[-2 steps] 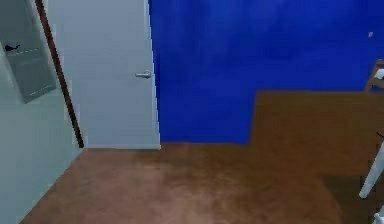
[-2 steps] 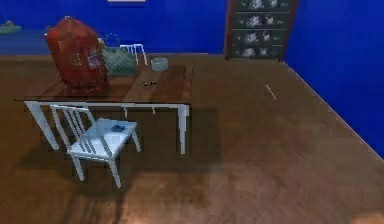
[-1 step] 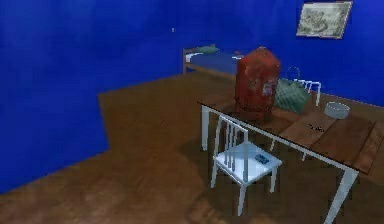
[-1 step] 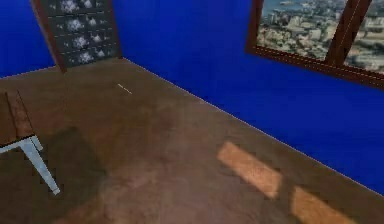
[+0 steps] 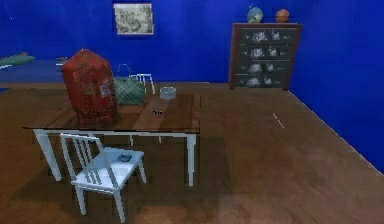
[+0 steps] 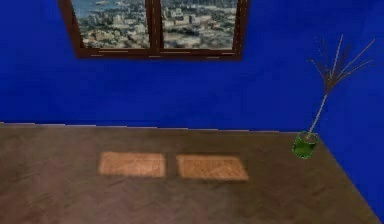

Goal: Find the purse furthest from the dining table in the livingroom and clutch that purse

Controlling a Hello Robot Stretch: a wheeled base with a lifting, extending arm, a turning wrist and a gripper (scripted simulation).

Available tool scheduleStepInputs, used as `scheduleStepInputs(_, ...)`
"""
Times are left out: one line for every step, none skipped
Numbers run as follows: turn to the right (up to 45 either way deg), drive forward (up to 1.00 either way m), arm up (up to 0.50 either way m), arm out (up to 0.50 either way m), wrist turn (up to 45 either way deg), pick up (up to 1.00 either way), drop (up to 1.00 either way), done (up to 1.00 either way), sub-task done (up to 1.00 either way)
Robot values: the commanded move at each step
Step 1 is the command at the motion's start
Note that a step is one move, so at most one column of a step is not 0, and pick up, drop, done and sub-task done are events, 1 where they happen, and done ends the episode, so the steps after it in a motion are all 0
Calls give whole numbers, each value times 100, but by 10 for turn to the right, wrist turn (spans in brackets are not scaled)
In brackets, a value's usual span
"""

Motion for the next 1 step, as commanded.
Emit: scheduleStepInputs(0, 10, 0, 0, 0, 0, 0, 0, 0)
